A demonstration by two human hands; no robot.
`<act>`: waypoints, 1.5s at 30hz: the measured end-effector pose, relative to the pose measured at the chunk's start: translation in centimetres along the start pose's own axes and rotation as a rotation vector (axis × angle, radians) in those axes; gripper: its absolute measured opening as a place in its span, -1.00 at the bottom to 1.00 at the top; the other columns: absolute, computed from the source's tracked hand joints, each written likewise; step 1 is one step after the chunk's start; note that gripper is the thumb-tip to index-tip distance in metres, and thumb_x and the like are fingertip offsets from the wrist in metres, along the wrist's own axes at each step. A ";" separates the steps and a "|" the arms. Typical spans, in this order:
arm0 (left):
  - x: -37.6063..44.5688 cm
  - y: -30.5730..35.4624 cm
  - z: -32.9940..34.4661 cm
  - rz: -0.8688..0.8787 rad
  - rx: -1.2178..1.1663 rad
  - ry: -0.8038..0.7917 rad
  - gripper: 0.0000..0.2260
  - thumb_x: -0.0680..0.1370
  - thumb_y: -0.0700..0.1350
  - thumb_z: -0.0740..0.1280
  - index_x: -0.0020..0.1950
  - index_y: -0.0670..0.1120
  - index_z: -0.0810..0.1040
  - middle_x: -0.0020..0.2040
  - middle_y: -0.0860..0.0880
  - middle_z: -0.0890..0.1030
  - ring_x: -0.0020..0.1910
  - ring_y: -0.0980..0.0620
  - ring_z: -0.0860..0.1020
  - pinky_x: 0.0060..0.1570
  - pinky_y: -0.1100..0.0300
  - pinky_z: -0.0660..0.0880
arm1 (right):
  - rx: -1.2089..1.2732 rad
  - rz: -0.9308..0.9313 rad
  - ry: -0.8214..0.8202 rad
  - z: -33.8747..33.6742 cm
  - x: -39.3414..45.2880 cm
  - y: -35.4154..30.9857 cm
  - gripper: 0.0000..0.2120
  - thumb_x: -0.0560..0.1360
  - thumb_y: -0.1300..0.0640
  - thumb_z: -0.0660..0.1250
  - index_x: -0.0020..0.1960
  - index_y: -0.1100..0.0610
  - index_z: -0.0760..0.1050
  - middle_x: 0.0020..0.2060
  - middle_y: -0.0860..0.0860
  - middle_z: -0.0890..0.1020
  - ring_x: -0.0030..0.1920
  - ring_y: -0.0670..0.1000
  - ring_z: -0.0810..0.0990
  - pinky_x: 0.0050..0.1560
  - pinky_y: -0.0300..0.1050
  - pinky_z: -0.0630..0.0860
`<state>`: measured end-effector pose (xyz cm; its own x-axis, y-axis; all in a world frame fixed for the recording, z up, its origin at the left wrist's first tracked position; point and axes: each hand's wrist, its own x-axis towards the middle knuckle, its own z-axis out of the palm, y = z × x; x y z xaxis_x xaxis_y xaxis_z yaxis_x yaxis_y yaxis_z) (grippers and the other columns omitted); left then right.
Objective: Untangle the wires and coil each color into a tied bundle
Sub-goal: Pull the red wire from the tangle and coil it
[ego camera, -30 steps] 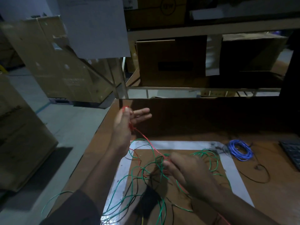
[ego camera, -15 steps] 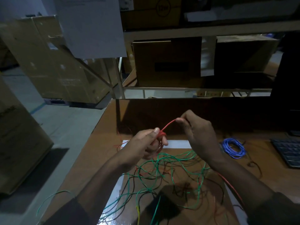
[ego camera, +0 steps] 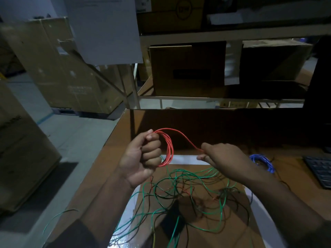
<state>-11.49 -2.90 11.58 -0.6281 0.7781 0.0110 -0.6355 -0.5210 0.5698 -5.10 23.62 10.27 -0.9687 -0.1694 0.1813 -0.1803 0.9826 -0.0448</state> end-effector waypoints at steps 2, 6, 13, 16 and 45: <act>0.1 0.2 -0.4 0.007 -0.059 0.005 -0.74 0.71 0.00 0.13 -0.16 0.00 0.38 -0.43 0.11 0.16 -0.51 0.16 0.11 -0.52 0.28 0.05 | 0.066 -0.003 0.074 -0.4 -0.2 0.1 -0.66 0.60 -0.32 0.05 -0.06 -0.07 0.34 -0.32 -0.11 0.50 -0.29 -0.03 0.52 -0.26 -0.01 0.50; -0.1 0.5 -0.3 0.044 -0.097 0.041 -0.74 0.69 -0.02 0.14 -0.19 -0.01 0.38 -0.45 0.10 0.16 -0.53 0.16 0.10 -0.52 0.29 0.04 | 0.309 -0.059 0.392 -0.5 -1.2 -0.1 -0.58 0.58 -0.32 0.12 -0.11 0.00 0.48 -0.37 -0.12 0.49 -0.38 -0.11 0.47 -0.38 -0.05 0.43; -0.5 0.7 0.7 0.029 -0.112 0.002 -0.71 0.71 0.01 0.11 -0.20 -0.01 0.36 -0.45 0.09 0.18 -0.53 0.15 0.12 -0.52 0.26 0.07 | 0.418 0.134 0.702 0.7 -1.6 -0.3 -0.71 0.69 -0.05 0.16 -0.04 0.11 0.50 -0.28 -0.03 0.51 -0.33 0.01 0.49 -0.39 -0.01 0.43; -0.7 0.3 2.4 0.035 -0.086 -0.089 -0.72 0.71 0.03 0.06 -0.16 -0.01 0.35 -0.43 0.09 0.20 -0.51 0.16 0.13 -0.49 0.27 0.06 | 0.359 0.265 0.459 1.6 -1.1 -1.4 -0.75 0.68 -0.08 0.13 -0.11 0.01 0.39 -0.35 -0.05 0.49 -0.32 0.09 0.53 -0.37 0.02 0.42; 0.9 -2.9 3.9 0.189 0.997 0.102 -0.62 0.75 -0.08 0.02 -0.17 -0.05 0.50 -0.40 0.07 0.26 -0.46 0.13 0.15 -0.46 0.24 0.10 | 0.651 -0.001 0.586 -7.3 -0.7 -4.7 -0.74 0.44 -0.16 0.42 -0.12 0.04 0.62 -0.24 -0.06 0.59 -0.25 -0.05 0.54 -0.28 -0.11 0.48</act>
<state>-8.43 0.65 13.14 -0.7442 0.6556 0.1278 0.1118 -0.0665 0.9915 -2.30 19.67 17.49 -0.7574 0.0719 0.6490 -0.4154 0.7138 -0.5638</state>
